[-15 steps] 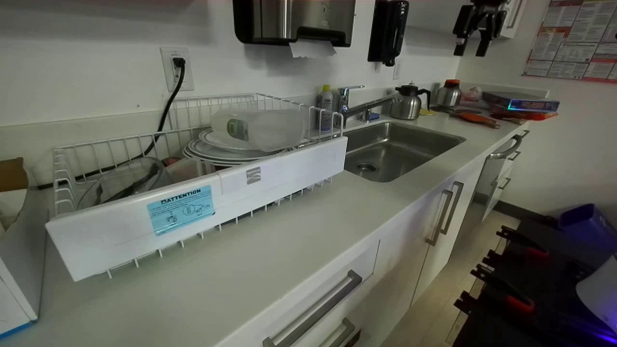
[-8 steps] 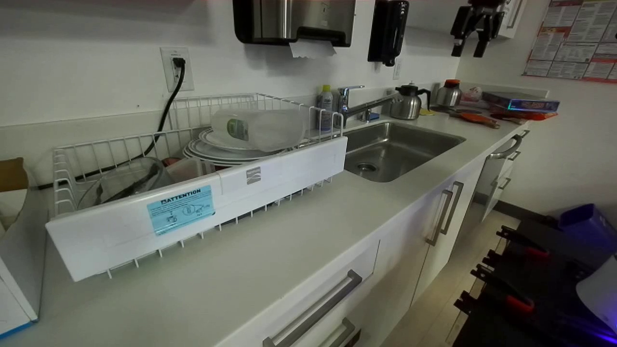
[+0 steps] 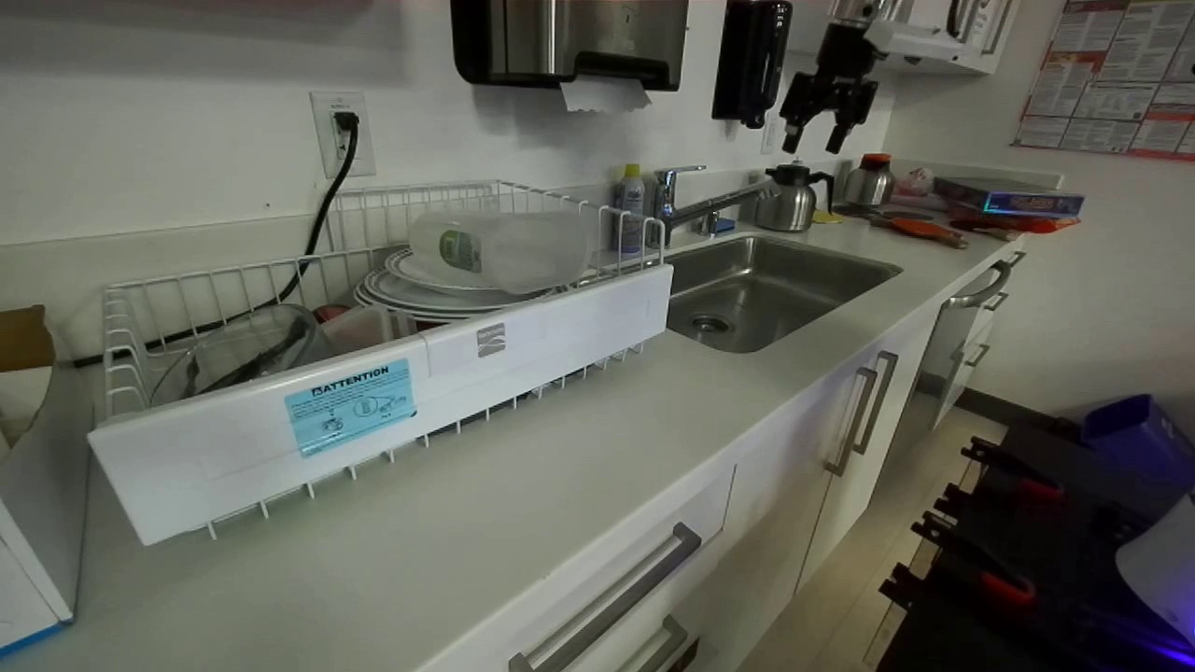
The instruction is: Pick up the spoon from the sink and place it on the dish drainer
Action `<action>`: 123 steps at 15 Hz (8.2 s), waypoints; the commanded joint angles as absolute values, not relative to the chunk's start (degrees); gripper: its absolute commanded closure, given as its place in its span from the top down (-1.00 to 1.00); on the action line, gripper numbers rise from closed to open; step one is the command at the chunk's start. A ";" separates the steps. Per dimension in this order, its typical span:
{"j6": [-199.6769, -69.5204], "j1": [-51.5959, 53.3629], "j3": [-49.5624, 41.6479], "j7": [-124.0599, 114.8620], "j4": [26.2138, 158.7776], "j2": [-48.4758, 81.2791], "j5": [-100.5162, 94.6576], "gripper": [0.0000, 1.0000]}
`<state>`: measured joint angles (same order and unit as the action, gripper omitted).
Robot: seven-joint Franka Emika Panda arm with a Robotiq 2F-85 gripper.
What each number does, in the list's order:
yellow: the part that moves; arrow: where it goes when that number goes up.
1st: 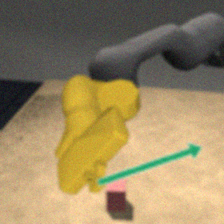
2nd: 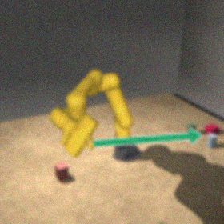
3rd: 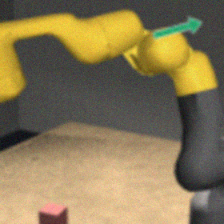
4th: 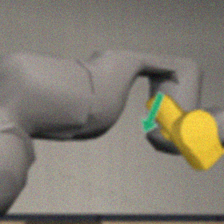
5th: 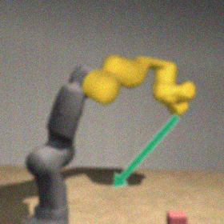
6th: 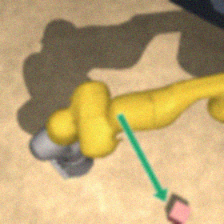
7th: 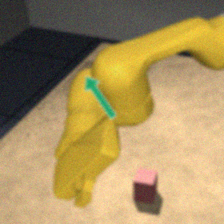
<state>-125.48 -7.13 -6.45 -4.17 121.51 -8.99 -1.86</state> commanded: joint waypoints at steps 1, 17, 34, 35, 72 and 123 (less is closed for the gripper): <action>-129.78 -6.34 -5.52 -7.49 117.03 -0.81 -1.73 1.00; -127.94 -6.51 -5.59 -8.86 102.12 17.94 4.33 1.00; -138.32 -4.13 -9.52 -29.41 80.54 50.09 7.33 1.00; -138.06 -4.03 -9.78 -30.40 79.11 51.42 7.34 1.00; -122.07 -4.14 -9.95 -34.35 58.46 65.40 6.76 -0.96; -140.17 6.42 8.10 37.19 109.80 4.89 14.50 -0.96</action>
